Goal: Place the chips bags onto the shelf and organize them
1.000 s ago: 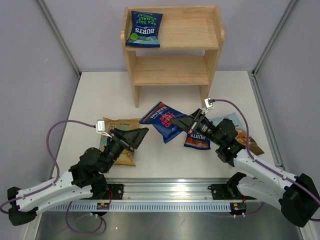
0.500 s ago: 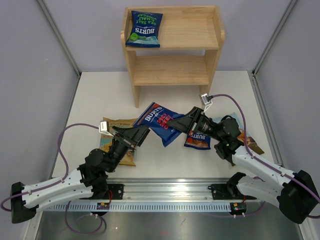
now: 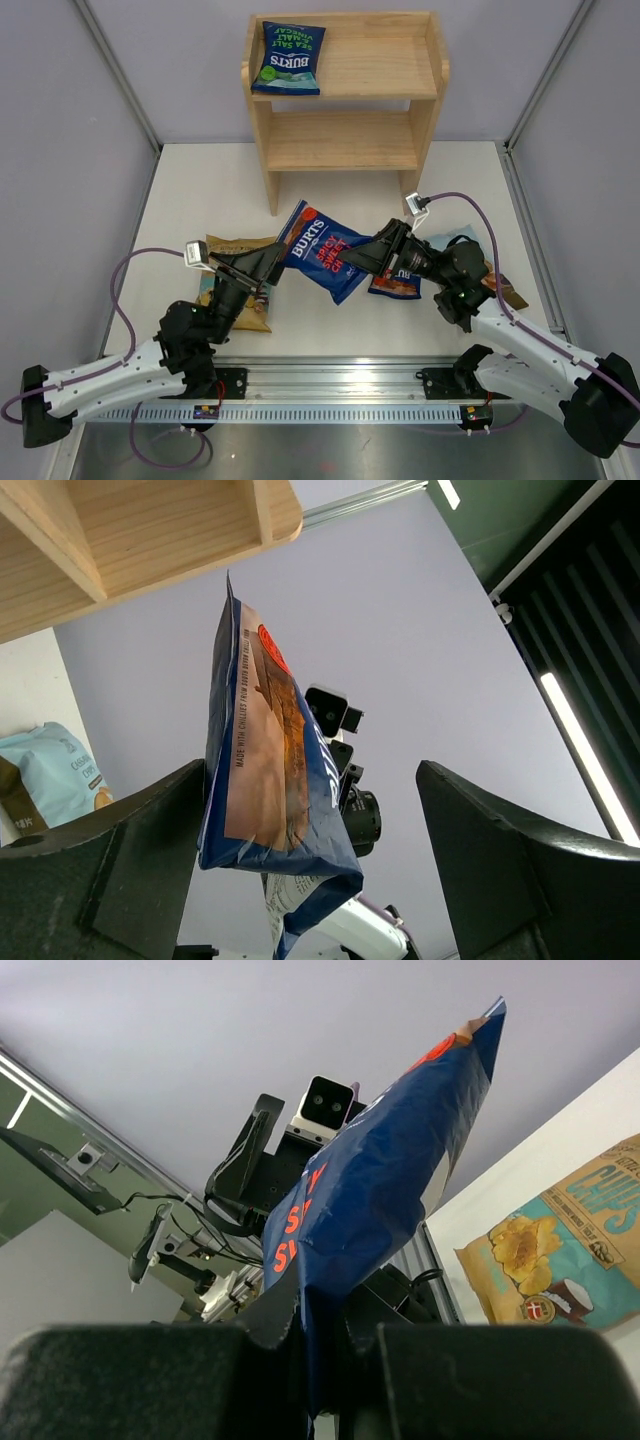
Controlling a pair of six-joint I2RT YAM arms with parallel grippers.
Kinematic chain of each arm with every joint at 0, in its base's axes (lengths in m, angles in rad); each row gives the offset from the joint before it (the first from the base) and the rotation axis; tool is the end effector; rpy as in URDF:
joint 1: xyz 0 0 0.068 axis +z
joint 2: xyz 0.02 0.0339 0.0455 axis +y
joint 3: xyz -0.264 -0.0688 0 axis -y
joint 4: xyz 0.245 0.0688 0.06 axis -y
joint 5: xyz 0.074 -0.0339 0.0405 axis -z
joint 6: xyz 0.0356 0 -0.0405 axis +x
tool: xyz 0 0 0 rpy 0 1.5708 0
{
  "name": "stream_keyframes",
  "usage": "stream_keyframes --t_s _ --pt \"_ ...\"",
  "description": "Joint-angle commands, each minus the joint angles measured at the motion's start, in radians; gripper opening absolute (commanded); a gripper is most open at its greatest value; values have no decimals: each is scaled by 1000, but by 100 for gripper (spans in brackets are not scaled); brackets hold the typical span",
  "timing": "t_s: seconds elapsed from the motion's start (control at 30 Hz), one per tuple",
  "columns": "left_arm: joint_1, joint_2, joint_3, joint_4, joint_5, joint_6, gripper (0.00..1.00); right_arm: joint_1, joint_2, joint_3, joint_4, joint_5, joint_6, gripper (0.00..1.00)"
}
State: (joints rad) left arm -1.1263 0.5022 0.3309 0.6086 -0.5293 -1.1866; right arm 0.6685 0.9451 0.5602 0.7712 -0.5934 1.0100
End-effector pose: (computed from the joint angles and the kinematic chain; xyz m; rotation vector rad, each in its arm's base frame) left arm 0.0743 -0.1143 0.3023 -0.5823 1.2606 -1.6983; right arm 0.1531 0.1463 0.3301 -0.3738 1.4294 1.7624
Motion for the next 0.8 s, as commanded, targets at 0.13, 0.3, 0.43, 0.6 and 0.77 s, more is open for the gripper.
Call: stream_keyframes --t_s 0.13,0.3,0.43,0.6,0.77 --pt "-1 30 49 53 -2 45 88 5 11 32 54 -54 -25 11" --pt "-1 75 125 -12 17 99 59 6 8 37 34 -72 -39 14" --pt "5 93 171 -47 29 192 35 6 -37 41 -75 -57 -67 19" --pt "7 107 220 -55 63 309 15 5 -100 24 -135 -3 -28 39" --pt "8 113 183 46 65 347 10 9 -115 -19 -83 49 108 59"
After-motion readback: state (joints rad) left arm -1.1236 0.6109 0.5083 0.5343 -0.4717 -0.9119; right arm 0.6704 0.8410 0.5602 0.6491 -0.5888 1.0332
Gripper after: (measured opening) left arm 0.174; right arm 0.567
